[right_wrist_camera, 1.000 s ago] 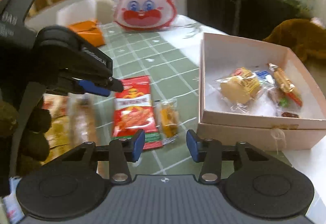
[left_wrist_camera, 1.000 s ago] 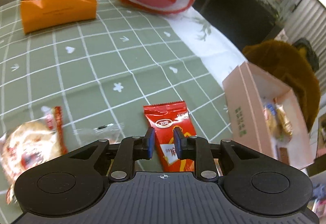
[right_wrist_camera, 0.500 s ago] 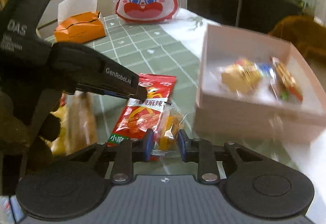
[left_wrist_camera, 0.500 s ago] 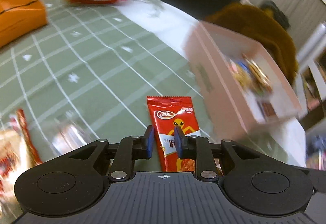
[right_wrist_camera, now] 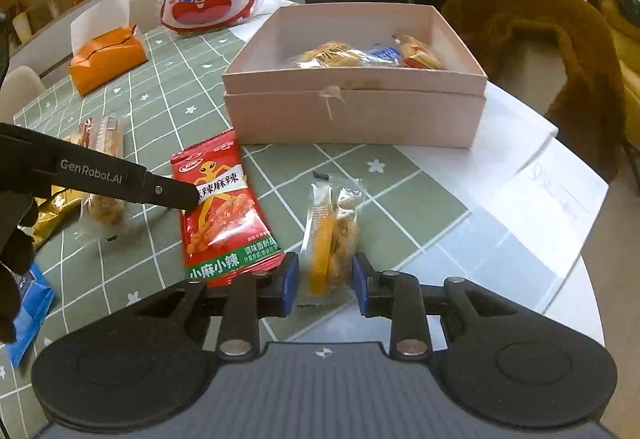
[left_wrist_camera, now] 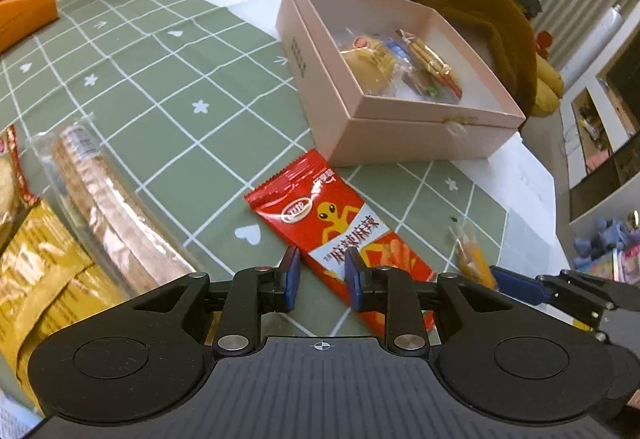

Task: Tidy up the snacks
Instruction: 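Move the left tool over the red spicy-strip packet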

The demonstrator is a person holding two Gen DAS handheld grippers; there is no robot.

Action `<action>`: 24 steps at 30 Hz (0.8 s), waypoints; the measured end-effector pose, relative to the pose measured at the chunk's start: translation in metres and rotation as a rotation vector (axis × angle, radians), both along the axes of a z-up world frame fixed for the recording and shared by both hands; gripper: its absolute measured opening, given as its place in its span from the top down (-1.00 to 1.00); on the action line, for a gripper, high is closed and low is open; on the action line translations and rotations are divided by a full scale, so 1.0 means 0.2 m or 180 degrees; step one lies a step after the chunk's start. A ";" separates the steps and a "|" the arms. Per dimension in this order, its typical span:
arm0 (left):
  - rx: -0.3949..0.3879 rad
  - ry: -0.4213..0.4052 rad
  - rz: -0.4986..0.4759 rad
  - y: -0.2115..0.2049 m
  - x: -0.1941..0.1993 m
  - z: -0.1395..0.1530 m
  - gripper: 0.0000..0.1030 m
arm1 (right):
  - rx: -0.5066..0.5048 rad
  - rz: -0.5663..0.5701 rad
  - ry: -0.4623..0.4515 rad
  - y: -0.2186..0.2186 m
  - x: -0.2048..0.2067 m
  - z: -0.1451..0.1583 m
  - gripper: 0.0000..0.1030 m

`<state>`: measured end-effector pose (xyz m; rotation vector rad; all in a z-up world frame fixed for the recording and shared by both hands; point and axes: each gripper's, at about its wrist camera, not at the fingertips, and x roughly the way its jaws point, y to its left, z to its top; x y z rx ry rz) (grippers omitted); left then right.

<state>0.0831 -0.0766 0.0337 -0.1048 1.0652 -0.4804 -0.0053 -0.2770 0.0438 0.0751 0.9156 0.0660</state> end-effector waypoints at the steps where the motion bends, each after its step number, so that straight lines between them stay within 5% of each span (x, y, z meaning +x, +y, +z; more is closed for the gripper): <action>1: -0.0015 0.0015 0.0032 0.01 -0.01 0.01 0.45 | 0.0011 -0.0002 0.0009 0.00 0.00 0.00 0.27; 9: -0.0370 0.0229 0.0542 0.13 0.00 0.02 0.45 | 0.0085 0.0282 -0.0203 0.09 -0.02 0.07 -0.25; 13: -0.0228 0.0200 0.0625 0.06 0.02 0.01 0.45 | 0.0113 0.0309 -0.0210 0.14 -0.01 0.05 -0.31; 18: 0.0167 -0.0024 0.0491 -0.09 0.05 0.02 0.06 | 0.0167 0.0545 -0.0193 0.22 -0.03 0.05 -0.39; 24: 0.0443 -0.0123 0.0402 -0.16 0.03 0.02 0.05 | -0.0037 -0.0037 -0.0328 0.09 -0.03 0.05 -0.39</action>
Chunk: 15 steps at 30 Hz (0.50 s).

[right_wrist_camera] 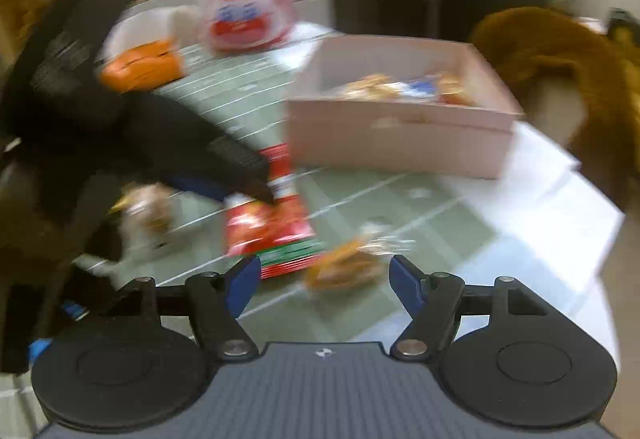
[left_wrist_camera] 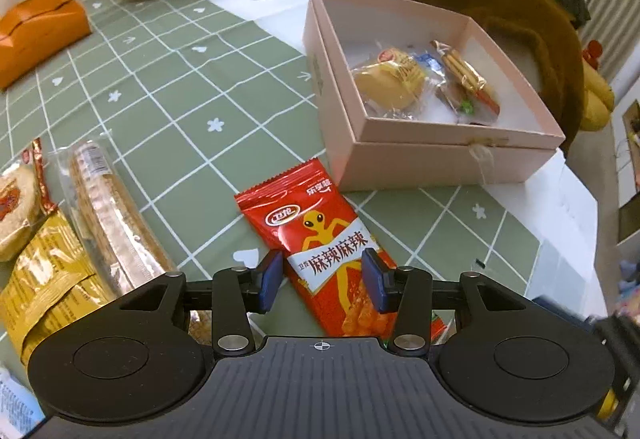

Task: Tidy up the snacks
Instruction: 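Move the left tool over the red spicy-strip packet, then grasp red spicy-strip packet with left tool while right tool moves toward orange snack-stick packet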

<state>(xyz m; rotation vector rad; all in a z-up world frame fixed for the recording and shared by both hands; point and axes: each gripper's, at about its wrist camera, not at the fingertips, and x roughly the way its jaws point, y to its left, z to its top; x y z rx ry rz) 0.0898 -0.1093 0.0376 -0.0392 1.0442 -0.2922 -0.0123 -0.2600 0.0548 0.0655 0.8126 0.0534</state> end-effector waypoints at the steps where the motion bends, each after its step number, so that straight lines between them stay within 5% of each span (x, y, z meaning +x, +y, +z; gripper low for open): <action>1: 0.0011 0.0007 0.0013 0.00 0.00 0.00 0.03 | -0.0003 -0.0105 0.0038 -0.03 0.02 -0.01 -0.39; 7: -0.0006 0.0020 0.0039 0.04 -0.02 0.00 0.02 | -0.0178 -0.0463 -0.0018 -0.12 0.04 -0.02 -0.41; 15: -0.0720 0.0089 0.0339 0.28 -0.06 0.06 0.08 | 0.0272 0.0406 0.0070 0.04 0.10 -0.01 -0.42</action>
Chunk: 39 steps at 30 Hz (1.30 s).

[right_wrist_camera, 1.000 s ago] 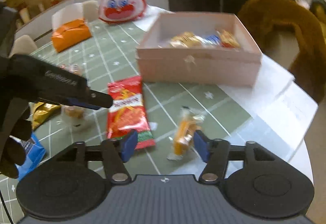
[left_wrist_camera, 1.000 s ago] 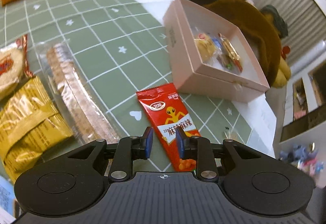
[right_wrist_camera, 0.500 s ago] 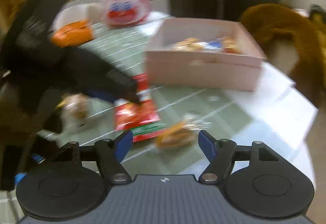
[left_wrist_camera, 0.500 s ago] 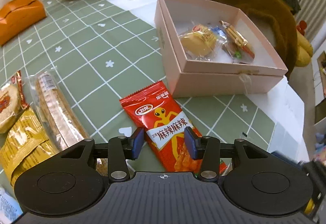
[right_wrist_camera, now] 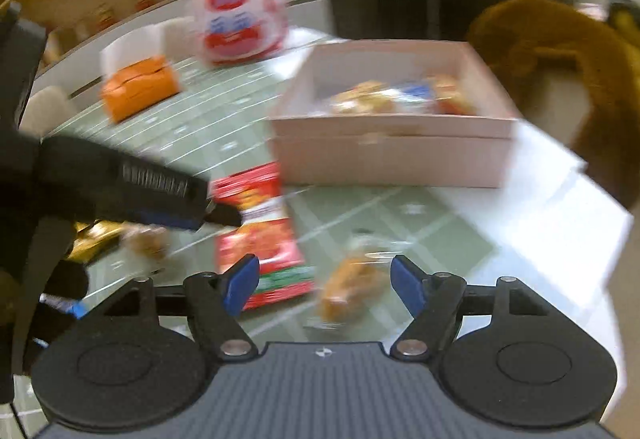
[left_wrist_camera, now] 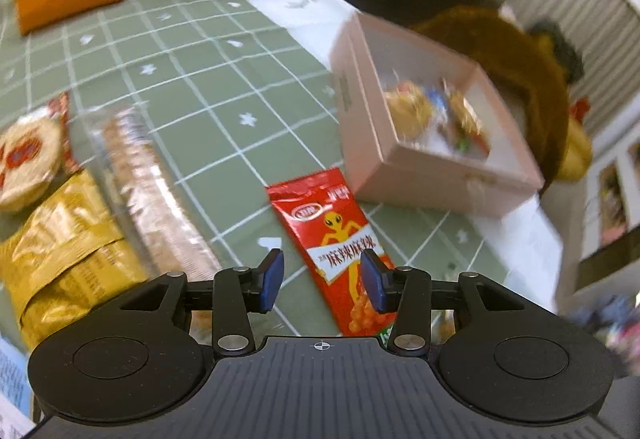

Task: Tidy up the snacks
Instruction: 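Grasp red spicy-strip packet with left tool while right tool moves toward orange snack-stick packet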

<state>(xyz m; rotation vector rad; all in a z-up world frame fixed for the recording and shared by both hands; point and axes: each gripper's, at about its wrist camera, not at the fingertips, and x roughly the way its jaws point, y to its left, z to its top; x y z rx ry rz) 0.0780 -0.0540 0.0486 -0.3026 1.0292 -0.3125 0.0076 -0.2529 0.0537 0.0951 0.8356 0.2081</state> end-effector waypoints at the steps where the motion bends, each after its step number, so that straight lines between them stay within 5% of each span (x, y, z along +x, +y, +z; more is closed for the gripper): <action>1: -0.0082 0.0027 0.0033 0.03 0.00 0.00 0.08 | -0.0016 0.0063 -0.0004 0.03 0.01 0.00 -0.42; 4: -0.0185 0.0085 0.0045 0.08 -0.02 0.01 0.08 | -0.0181 0.0158 -0.0077 0.14 0.07 -0.02 -0.40; 7: -0.0194 0.0085 0.0013 0.09 -0.04 0.00 0.15 | -0.0156 0.0306 0.0059 0.20 0.10 -0.03 0.29; 16: 0.0007 0.0184 -0.0165 -0.04 -0.04 -0.06 0.15 | -0.0120 0.0585 0.0182 0.25 -0.16 -0.02 0.35; 19: 0.0178 0.0148 -0.0077 -0.11 0.00 -0.06 0.15 | -0.0207 0.0500 0.0158 0.22 -0.22 -0.01 0.32; 22: 0.0310 0.0123 0.0041 -0.17 0.07 -0.05 0.15 | -0.0303 0.0276 0.0110 0.15 -0.24 0.02 -0.07; 29: 0.0909 -0.0073 -0.0220 -0.39 0.12 -0.07 -0.48 | -0.0348 -0.0280 0.0206 0.00 -0.25 0.03 -0.27; 32: 0.1222 -0.0277 -0.0416 -0.46 0.07 -0.10 -0.49 | -0.0445 -0.0356 0.0183 -0.02 -0.26 0.02 -0.34; 39: 0.1019 -0.0478 -0.0517 -0.32 -0.04 -0.09 -0.27 | -0.0568 -0.0573 0.0217 -0.13 -0.24 -0.07 -0.46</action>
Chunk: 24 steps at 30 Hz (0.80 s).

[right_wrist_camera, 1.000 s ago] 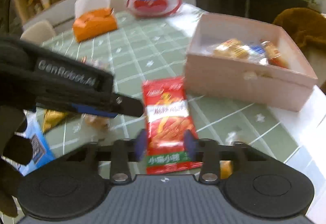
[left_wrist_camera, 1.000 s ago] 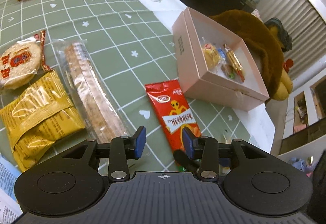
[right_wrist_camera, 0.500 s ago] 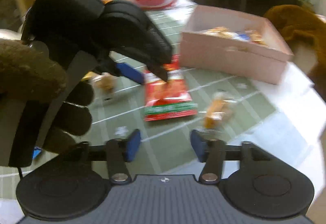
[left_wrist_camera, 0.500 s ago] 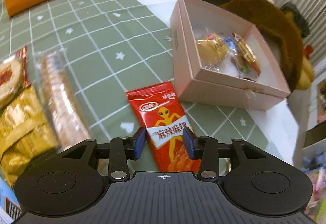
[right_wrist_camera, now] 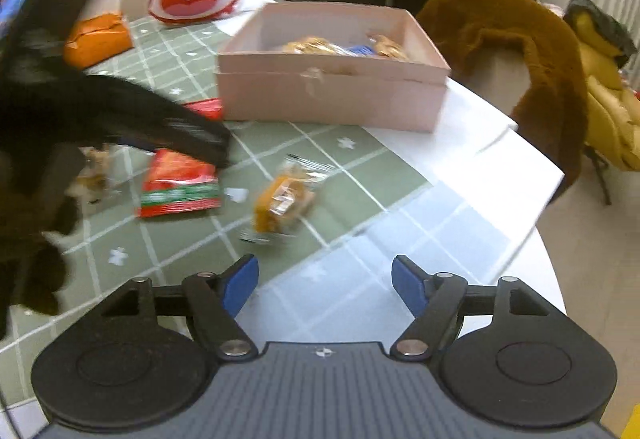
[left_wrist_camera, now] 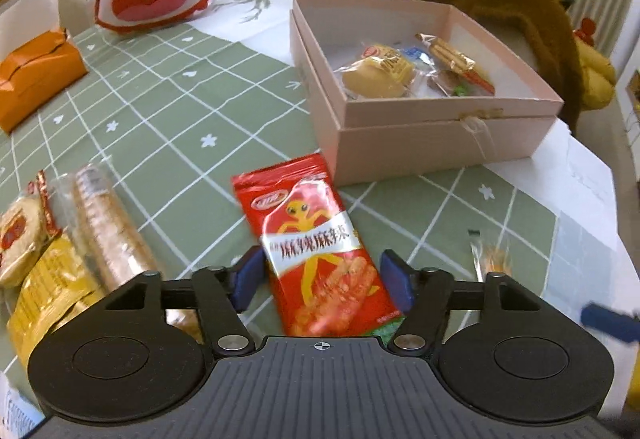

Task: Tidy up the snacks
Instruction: 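Grasp red spicy-strip packet with left tool while right tool moves toward orange snack-stick packet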

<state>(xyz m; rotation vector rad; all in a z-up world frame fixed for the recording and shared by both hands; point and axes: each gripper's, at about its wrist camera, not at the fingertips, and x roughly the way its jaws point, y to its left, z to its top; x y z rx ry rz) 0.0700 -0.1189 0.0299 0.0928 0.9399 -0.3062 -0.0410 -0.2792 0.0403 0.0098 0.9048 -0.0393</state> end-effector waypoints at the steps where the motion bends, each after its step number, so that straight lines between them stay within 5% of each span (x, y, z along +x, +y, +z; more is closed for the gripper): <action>1: -0.0012 -0.0011 -0.0027 0.02 -0.02 0.00 -0.24 | 0.0046 -0.0051 -0.0026 -0.02 0.00 -0.01 -0.57; 11: -0.0271 0.0346 -0.0182 0.10 -0.20 0.04 -0.22 | 0.0078 0.0035 -0.0028 -0.04 0.02 -0.05 -1.00; 22: -0.0305 0.0423 -0.0064 0.06 -0.11 0.03 -0.25 | 0.0069 0.0006 -0.0105 -0.03 -0.01 -0.06 -1.00; 24: -0.0333 0.0415 -0.0060 0.07 -0.11 0.03 -0.13 | 0.0071 -0.0028 -0.0034 -0.02 0.00 -0.06 -1.00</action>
